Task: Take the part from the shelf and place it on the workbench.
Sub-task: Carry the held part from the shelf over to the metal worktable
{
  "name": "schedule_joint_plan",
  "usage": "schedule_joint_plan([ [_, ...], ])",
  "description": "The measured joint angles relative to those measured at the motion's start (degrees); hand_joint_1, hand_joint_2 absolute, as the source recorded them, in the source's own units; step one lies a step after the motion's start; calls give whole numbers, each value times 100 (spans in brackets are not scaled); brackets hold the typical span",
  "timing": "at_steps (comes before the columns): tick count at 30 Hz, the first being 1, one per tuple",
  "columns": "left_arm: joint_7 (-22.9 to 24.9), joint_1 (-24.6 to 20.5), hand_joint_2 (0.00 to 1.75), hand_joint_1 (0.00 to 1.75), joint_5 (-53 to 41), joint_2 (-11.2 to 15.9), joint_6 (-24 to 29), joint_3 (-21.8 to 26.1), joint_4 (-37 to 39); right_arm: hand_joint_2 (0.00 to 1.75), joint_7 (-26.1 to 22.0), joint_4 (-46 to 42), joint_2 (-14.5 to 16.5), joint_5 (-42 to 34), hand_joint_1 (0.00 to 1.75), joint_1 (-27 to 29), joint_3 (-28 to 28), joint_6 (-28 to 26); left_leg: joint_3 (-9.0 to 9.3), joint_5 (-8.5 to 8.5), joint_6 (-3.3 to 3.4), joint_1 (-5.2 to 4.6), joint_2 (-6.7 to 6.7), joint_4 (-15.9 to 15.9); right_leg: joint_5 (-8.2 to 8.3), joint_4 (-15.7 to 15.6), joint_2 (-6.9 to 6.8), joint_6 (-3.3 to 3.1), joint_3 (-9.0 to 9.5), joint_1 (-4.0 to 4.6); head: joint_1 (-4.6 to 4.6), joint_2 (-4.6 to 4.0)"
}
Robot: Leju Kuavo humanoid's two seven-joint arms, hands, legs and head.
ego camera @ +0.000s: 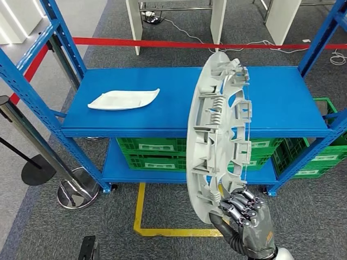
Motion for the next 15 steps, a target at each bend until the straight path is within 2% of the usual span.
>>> schedule_joint_plan([
  [1,-1,12,0,0,-7,9,4,-7,0,175,-17,0,1,-34,175,26,-3,0,228,160,23,-2,-1,-240,54,20,3,10,-88,7,0,0],
  [2,-5,19,0,0,-11,21,14,-10,0,175,-37,0,1,-71,175,44,-6,0,518,276,63,-10,-3,-626,103,39,4,20,-159,13,1,0],
  [3,-16,20,0,0,-13,35,26,-11,0,175,-54,0,2,-114,175,56,-8,0,816,313,113,-20,-6,-1077,152,56,4,35,-217,24,3,0],
  [4,-30,17,0,0,-13,49,39,-13,0,175,-65,0,2,-157,175,63,-11,0,1034,297,154,-35,-9,-1439,204,63,-1,57,-258,28,4,0],
  [5,-47,15,0,0,-13,61,49,-13,0,175,-78,0,3,-202,175,68,-13,0,1150,253,189,-54,-12,-1667,258,61,-8,86,-284,22,4,0],
  [6,-59,18,0,0,-13,69,51,-14,0,175,-89,0,4,-241,175,74,-16,0,1178,239,212,-71,-14,-1765,313,50,-13,121,-301,15,4,0],
  [7,-66,25,0,0,-12,70,51,-14,1,175,-101,-1,6,-274,175,81,-20,0,1141,288,229,-73,-10,-1794,367,34,-15,157,-313,8,1,0],
  [8,-69,30,0,0,-11,74,50,-14,1,175,-112,-1,8,-300,175,91,-27,-1,1097,358,255,-64,2,-1820,353,39,-6,192,-341,1,1,0],
  [9,-70,34,0,0,-11,78,50,-13,2,175,-120,-2,9,-320,175,101,-36,-1,1035,438,286,-50,14,-1847,231,111,8,223,-396,0,6,0],
  [10,-70,35,0,0,-11,79,50,-13,2,175,-127,-2,9,-338,175,109,-44,-1,957,525,313,-32,26,-1871,-1,295,22,252,-476,-4,13,0],
  [12,-69,36,0,0,-13,81,49,-12,2,175,-133,-2,9,-375,175,118,-55,-2,773,669,343,-28,36,-1863,-606,981,36,299,-667,-25,24,0],
  [13,-66,38,0,0,-14,80,48,-12,2,175,-134,-1,9,-391,175,122,-57,-2,677,741,340,-30,40,-1852,-788,1359,36,322,-725,-33,25,0],
  [14,-61,40,0,0,-15,79,48,-12,2,175,-134,-1,9,-405,175,127,-60,-1,580,810,331,-30,45,-1840,-825,1625,36,339,-727,-38,24,0],
  [15,-56,40,0,0,-15,79,48,-12,2,175,-134,0,9,-415,175,131,-61,-1,477,878,318,-29,49,-1822,-730,1706,35,352,-633,-45,25,0],
])
